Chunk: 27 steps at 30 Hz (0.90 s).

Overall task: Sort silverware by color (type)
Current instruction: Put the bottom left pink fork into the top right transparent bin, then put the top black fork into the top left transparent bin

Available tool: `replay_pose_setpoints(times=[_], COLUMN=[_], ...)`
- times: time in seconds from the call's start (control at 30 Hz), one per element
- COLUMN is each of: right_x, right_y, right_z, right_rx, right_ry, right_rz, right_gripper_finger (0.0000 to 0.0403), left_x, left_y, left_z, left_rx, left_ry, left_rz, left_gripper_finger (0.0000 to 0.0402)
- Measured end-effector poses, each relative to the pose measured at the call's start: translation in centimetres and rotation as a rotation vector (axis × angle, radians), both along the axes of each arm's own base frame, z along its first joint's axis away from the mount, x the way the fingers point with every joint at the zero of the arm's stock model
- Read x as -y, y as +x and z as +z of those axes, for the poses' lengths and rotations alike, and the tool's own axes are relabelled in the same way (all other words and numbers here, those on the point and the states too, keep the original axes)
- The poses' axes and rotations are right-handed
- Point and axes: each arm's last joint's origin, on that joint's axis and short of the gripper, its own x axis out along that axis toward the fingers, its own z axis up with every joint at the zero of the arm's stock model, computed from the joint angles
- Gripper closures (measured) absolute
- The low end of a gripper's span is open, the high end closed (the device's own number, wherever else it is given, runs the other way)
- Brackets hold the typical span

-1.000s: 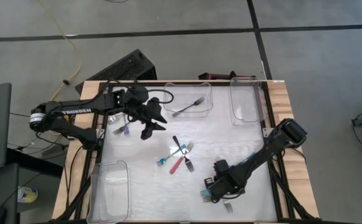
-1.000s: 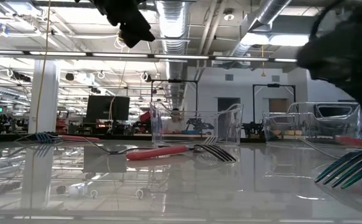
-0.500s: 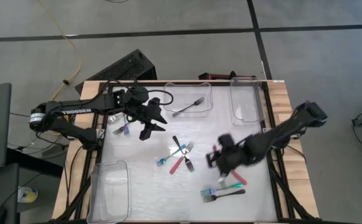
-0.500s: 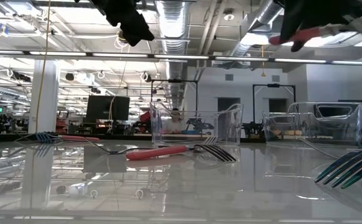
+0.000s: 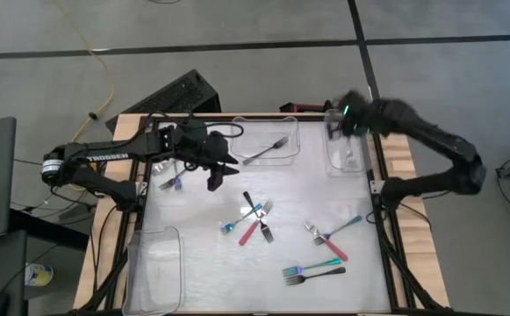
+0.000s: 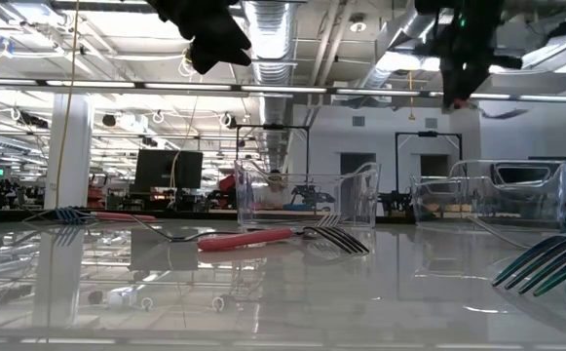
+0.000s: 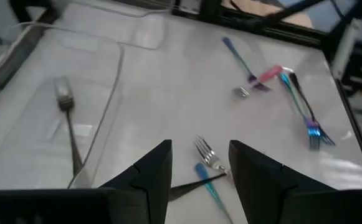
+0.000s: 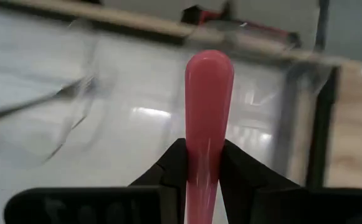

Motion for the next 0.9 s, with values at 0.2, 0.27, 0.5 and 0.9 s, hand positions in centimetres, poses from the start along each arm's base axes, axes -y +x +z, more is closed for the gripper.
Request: replay_pose_setpoints(times=[0.2,0.27,0.5,0.9], right_x=[7.5,8.7,10.4,11.3], right_y=[-3.2,-3.0,-1.2,-0.5], right_z=[-2.4,-3.6,-7.3,-10.2], right_rx=[-0.043,-0.064,-0.151,-0.227], right_ry=[0.131,0.176,0.252,0.339], right_rz=[-0.024,0.0,0.074,0.101], right_gripper_finger=[0.0315,0.0315,0.0315,0.0131], left_x=[-0.1,0.0,0.9,1.7], left_y=[0.0,0.0,0.0,-0.1], left_z=[0.0,0.0,-0.3,-0.7], left_rx=[0.004,0.005,-0.023,-0.069], left_ry=[-0.089,-0.114,-0.156,-0.177], left_rz=[0.125,0.138,0.129,0.113], left_gripper_finger=[0.0258,0.0258,0.0258,0.0258])
